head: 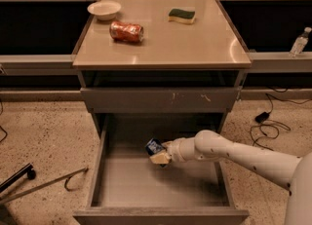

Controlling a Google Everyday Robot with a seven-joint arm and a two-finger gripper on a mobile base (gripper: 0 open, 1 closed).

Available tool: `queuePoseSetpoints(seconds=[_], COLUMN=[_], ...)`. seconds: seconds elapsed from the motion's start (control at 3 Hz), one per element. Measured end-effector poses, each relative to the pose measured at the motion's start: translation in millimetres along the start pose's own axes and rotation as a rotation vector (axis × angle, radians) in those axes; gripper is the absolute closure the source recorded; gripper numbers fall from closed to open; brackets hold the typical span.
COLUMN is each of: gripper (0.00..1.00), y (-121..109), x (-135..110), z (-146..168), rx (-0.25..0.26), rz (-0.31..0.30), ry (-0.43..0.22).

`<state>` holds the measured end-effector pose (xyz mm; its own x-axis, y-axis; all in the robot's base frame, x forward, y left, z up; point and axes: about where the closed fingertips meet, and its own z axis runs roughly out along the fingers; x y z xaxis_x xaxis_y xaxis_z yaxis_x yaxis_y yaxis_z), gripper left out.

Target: Place pepsi can into middle drawer

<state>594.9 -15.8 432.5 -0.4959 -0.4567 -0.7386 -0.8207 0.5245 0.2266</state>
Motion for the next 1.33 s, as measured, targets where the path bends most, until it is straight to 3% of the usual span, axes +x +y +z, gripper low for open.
queuePoseSetpoints(seconds=[0.33,1.0,1.33], gripper=[1.00,1.00,0.81], y=[3.8,36.3,38.2], x=[21.3,46.1,46.4], z=[10.7,-7.8,-8.0], rx=[-0.042,-0.125,-0.132], rz=[0.010,0.039,0.038], ry=[0.053,0.159,0.163])
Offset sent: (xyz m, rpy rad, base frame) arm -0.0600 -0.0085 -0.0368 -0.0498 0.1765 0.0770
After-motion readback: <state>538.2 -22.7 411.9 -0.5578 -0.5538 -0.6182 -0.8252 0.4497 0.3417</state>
